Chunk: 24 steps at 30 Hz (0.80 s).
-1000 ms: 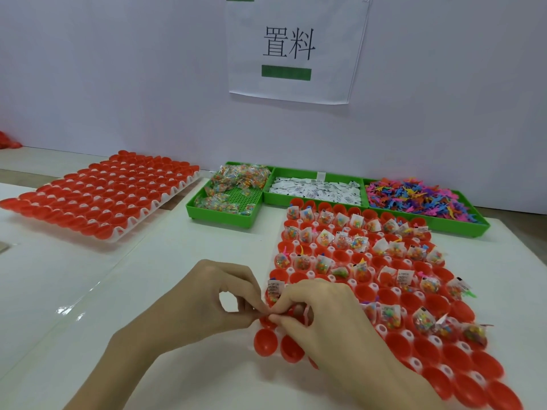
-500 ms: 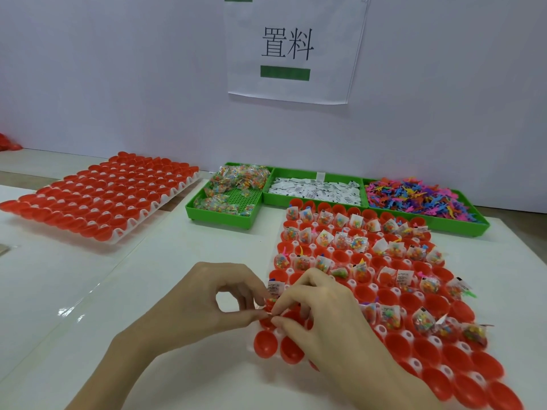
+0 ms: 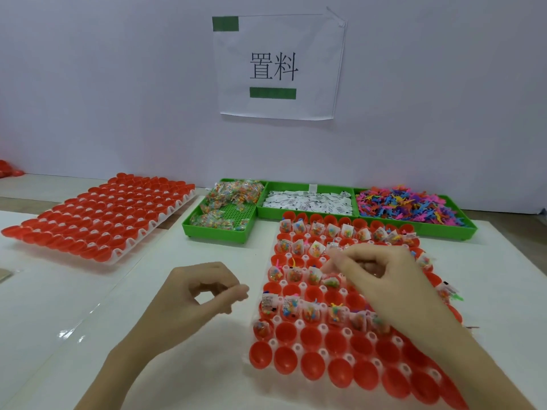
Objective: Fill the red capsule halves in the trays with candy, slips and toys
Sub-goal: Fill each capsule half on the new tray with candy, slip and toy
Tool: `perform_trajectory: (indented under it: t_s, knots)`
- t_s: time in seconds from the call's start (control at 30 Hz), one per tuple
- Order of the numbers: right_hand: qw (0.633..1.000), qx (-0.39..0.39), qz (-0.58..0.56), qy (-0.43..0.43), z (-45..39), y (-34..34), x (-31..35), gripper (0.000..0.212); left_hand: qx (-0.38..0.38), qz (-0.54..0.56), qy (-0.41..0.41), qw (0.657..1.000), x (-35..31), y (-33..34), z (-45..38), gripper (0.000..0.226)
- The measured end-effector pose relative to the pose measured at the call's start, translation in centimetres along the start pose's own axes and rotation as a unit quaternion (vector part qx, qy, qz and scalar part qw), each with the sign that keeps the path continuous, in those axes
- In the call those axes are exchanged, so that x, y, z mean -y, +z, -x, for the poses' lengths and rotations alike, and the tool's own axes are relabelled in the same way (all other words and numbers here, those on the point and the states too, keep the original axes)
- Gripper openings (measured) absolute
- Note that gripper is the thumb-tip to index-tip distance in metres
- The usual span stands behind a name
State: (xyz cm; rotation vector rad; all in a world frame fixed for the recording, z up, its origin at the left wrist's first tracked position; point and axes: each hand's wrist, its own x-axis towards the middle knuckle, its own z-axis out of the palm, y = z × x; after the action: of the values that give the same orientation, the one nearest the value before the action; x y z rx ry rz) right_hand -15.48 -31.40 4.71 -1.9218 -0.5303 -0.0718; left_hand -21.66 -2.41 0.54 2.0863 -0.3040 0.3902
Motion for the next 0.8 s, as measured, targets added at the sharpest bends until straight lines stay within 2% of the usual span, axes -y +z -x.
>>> perform_trajectory:
  t_s: [0.1,0.2,0.33,0.43,0.6,0.8]
  knots:
    - [0.999,-0.041,-0.034,0.013,-0.5,-1.9,-0.6,0.031,-0.079,-0.02,-0.051,0.995,0.0,-0.3,-1.6,0.022]
    - [0.996,-0.055,-0.06,0.032,-0.8,-2.9,-1.3,0.035,-0.092,-0.082,-0.085,0.989,1.0,-1.0,-4.4,0.015]
    - [0.993,-0.061,-0.094,0.05,-1.1,-3.2,-1.8,0.039,-0.101,-0.221,-0.069,0.968,3.7,-1.7,-9.6,0.008]
    - [0.991,-0.06,-0.108,0.052,-1.2,-3.2,-2.1,0.039,-0.061,-0.314,-0.07,0.945,5.8,-2.1,-13.4,0.012]
    - [0.991,-0.057,-0.107,0.057,-1.2,-3.0,-2.6,0.042,0.077,-0.452,-0.096,0.883,7.9,-2.0,-17.0,0.026]
    - [0.99,-0.069,-0.106,0.06,-1.4,-3.4,-3.2,0.04,0.089,-0.495,-0.107,0.858,7.9,-0.9,-18.5,0.014]
